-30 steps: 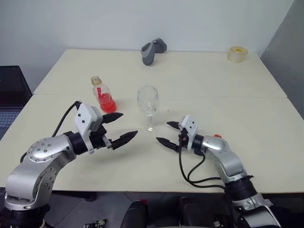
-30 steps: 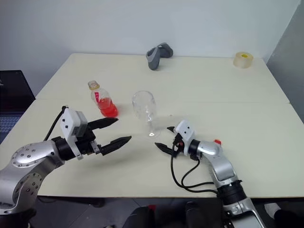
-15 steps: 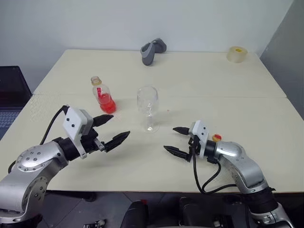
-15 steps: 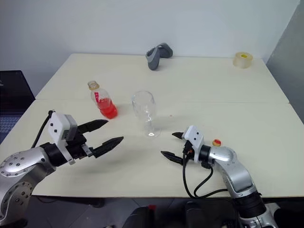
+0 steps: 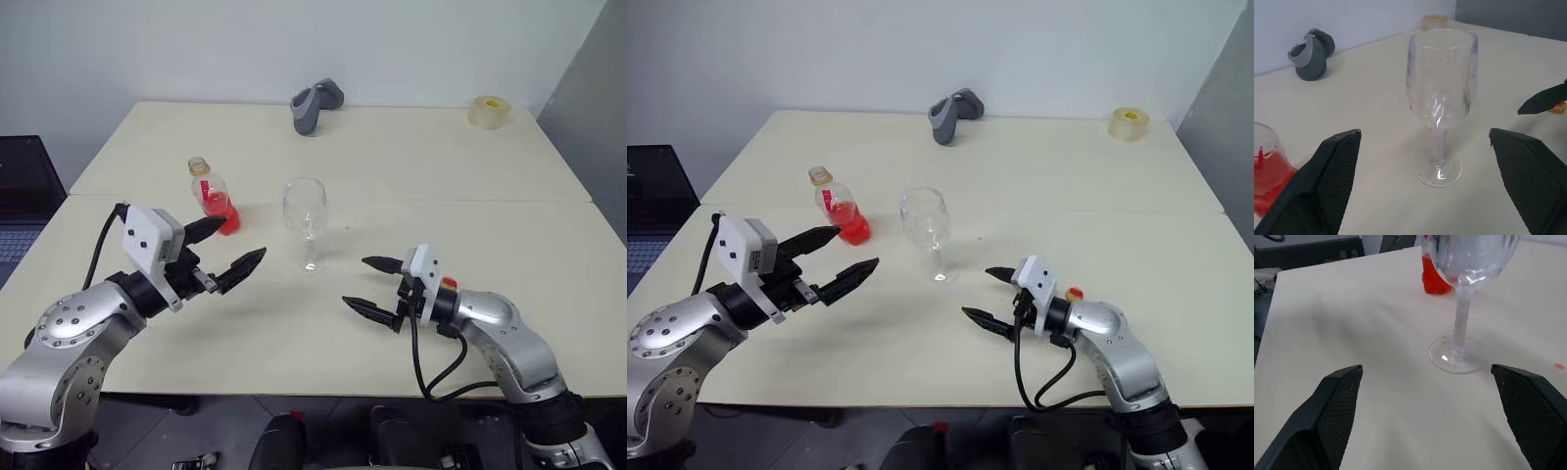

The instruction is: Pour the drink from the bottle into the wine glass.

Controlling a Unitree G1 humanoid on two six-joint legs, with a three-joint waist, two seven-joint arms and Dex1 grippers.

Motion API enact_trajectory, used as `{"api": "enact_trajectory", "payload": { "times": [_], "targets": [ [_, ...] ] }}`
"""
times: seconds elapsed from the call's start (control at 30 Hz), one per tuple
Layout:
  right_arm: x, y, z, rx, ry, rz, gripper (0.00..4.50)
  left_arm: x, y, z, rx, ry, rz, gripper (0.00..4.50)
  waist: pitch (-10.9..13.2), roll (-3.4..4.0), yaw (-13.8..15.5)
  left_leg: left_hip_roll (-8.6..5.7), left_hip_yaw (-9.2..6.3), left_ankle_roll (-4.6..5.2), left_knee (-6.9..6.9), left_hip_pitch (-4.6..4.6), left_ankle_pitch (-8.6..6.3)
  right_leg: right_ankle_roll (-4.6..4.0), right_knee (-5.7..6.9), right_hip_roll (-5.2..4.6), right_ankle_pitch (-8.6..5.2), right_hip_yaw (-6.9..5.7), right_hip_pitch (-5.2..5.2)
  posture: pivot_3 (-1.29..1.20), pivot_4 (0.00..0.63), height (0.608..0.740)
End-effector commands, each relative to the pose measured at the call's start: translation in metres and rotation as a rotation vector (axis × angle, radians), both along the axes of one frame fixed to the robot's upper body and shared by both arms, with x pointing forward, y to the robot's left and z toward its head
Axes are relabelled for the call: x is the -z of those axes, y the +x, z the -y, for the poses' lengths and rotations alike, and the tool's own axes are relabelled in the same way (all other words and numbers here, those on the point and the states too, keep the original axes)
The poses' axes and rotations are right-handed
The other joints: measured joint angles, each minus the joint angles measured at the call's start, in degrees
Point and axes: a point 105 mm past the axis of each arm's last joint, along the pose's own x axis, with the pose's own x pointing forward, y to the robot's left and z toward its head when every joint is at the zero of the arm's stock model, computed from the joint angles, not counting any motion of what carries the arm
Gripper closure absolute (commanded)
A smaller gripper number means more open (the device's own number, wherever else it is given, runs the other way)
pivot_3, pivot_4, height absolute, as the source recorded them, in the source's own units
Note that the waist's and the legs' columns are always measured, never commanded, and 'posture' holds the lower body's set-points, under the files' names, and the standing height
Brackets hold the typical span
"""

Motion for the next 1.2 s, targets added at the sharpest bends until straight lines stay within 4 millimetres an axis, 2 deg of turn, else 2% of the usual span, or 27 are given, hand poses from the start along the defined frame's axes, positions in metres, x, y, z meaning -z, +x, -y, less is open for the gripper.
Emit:
{"api": "enact_trajectory", "payload": {
  "times": [0.03,0.13,0.3,0.43,0.6,0.77,1.2],
  "targets": [
    [-0.03,-0.009,-0.001,-0.041,0.053,0.087,0.02,-0.005,0.016,-0.019,-0.159,0.013,0.106,0.0,0.0,0.0,0.03,0.0,0.0,0.0,0.0,0.0,0.0,0.0,0.0,0.0,0.0,0.0,0.0,0.0,0.15,0.74],
    [-0.038,-0.012,-0.004,-0.057,0.062,0.094,0.02,-0.001,0.026,-0.032,-0.27,0.012,0.15,0.0,-0.01,-0.03,0.05,0.0,-0.03,0.0,0.0,0.0,0.0,0.0,0.0,0.0,0.0,-0.02,0.01,0.0,0.15,0.74],
    [-0.048,-0.016,-0.008,-0.075,0.07,0.108,0.02,0.02,0.033,-0.032,-0.31,-0.037,0.108,0.0,-0.02,-0.03,0.05,-0.01,-0.01,0.0,0.0,-0.02,0.0,0.0,-0.02,-0.01,0.0,-0.01,0.01,0.0,0.15,0.74],
    [-0.051,-0.016,-0.009,-0.066,0.066,0.116,0.02,0.038,0.051,-0.039,-0.413,-0.045,0.082,0.0,-0.03,-0.04,0.07,-0.02,-0.04,0.0,0.01,-0.01,0.0,0.0,0.01,-0.01,0.01,-0.04,0.02,0.0,0.15,0.74],
    [-0.051,-0.012,-0.007,-0.022,0.046,0.11,0.02,0.044,0.07,-0.051,-0.526,-0.07,0.096,0.0,-0.05,-0.08,0.1,-0.03,-0.05,0.01,0.05,-0.05,0.0,0.0,0.01,-0.01,0.01,-0.06,0.02,0.0,0.15,0.74],
    [-0.054,-0.013,-0.008,-0.01,0.04,0.116,0.02,0.052,0.085,-0.046,-0.508,-0.07,0.077,0.0,-0.05,-0.09,0.12,-0.04,-0.07,0.0,0.05,-0.06,0.0,0.0,0.01,-0.02,0.01,-0.09,0.01,0.0,0.15,0.74],
    [-0.057,-0.013,-0.009,0.006,0.038,0.127,0.02,0.057,0.12,-0.054,-0.552,-0.053,0.07,0.0,-0.06,-0.1,0.11,-0.07,-0.12,0.0,0.07,-0.1,0.0,0.0,0.02,-0.03,0.01,-0.14,0.01,0.0,0.15,0.74]
  ]
}}
